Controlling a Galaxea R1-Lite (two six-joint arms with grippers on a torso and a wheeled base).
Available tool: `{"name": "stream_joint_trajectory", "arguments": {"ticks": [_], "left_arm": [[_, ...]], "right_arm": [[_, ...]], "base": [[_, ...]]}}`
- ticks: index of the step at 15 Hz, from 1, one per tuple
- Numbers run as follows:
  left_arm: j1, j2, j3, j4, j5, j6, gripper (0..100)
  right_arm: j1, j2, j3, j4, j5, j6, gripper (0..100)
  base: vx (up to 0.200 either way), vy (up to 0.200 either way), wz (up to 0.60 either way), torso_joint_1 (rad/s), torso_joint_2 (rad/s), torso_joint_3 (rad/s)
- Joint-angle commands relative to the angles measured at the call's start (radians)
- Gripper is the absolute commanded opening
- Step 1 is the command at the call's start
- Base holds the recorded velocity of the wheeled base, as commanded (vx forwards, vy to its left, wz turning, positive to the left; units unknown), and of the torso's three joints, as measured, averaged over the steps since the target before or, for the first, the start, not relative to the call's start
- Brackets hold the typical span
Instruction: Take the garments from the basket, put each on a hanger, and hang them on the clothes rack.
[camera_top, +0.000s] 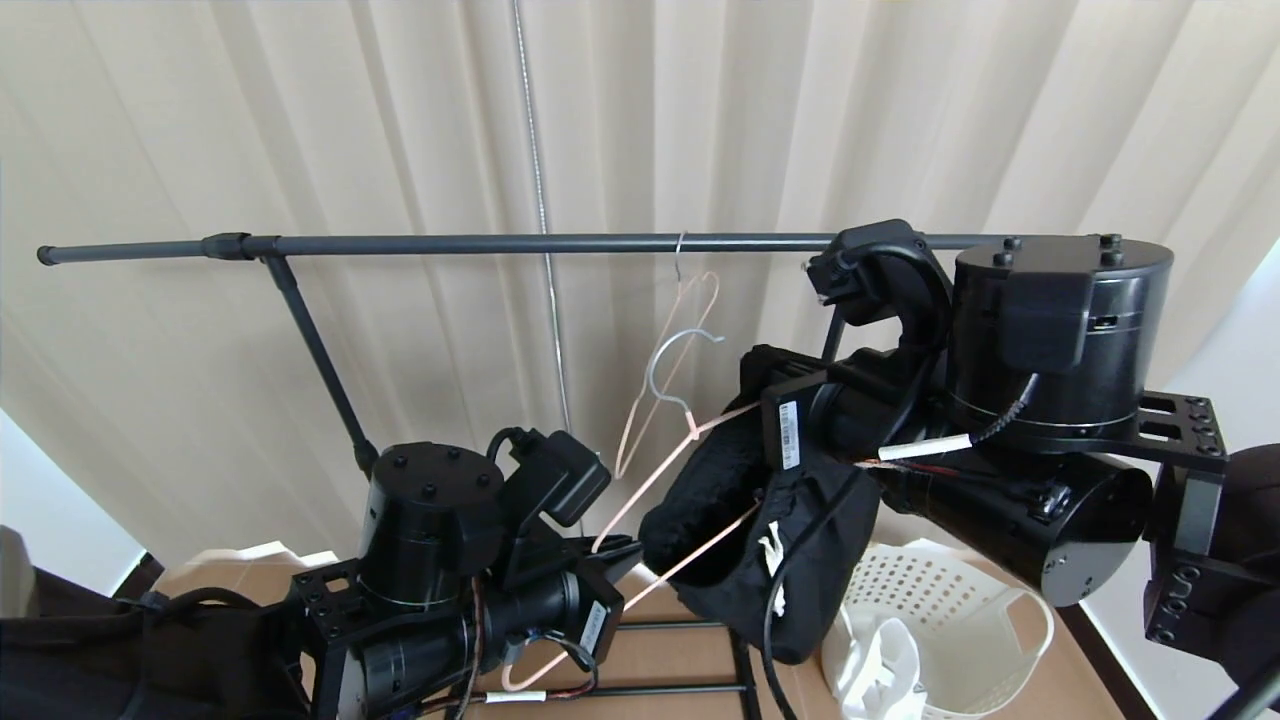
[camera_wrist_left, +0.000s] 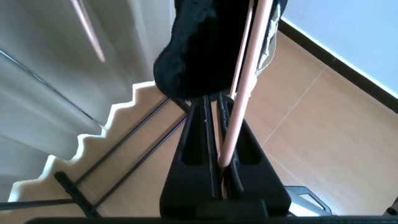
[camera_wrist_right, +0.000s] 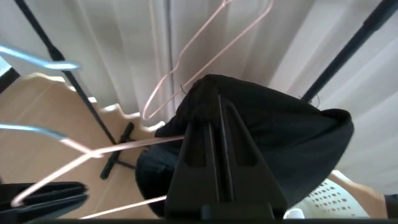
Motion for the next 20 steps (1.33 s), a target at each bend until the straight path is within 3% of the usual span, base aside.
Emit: {"name": "stream_joint_trajectory", "arguments": {"ticks": [1, 5, 6, 10, 20], "left_arm": [[0.000, 0.015, -0.001, -0.006, 0.000, 0.001, 0], [0.000, 0.018, 0.008, -0.049, 0.006, 0.005, 0], [0.000, 0.014, 0.015, -0.049, 0.018, 0.007, 0], [-0.002, -0.025, 0.028, -0.049, 0.021, 0.010, 0], [0.006, -0.028, 0.025, -0.092, 0.023, 0.001, 0]], "right_arm": [[0.052, -0.004, -0.006, -0.002, -0.007, 0.022, 0], [0.067, 0.002, -0.008, -0.008, -0.017, 0.039, 0], [0.048, 0.000, -0.011, -0.008, -0.029, 0.037, 100], [-0.002, -0.012, -0.020, -0.002, -0.030, 0.030, 100], [-0.005, -0.003, -0.019, -0.002, -0.029, 0.028, 100]], "base": [[0.000, 0.000, 0.00, 0.000, 0.00, 0.000], [0.000, 0.000, 0.00, 0.000, 0.00, 0.000], [0.000, 0.000, 0.00, 0.000, 0.00, 0.000], [0.000, 0.000, 0.00, 0.000, 0.00, 0.000], [0.000, 0.000, 0.00, 0.000, 0.00, 0.000]]}}
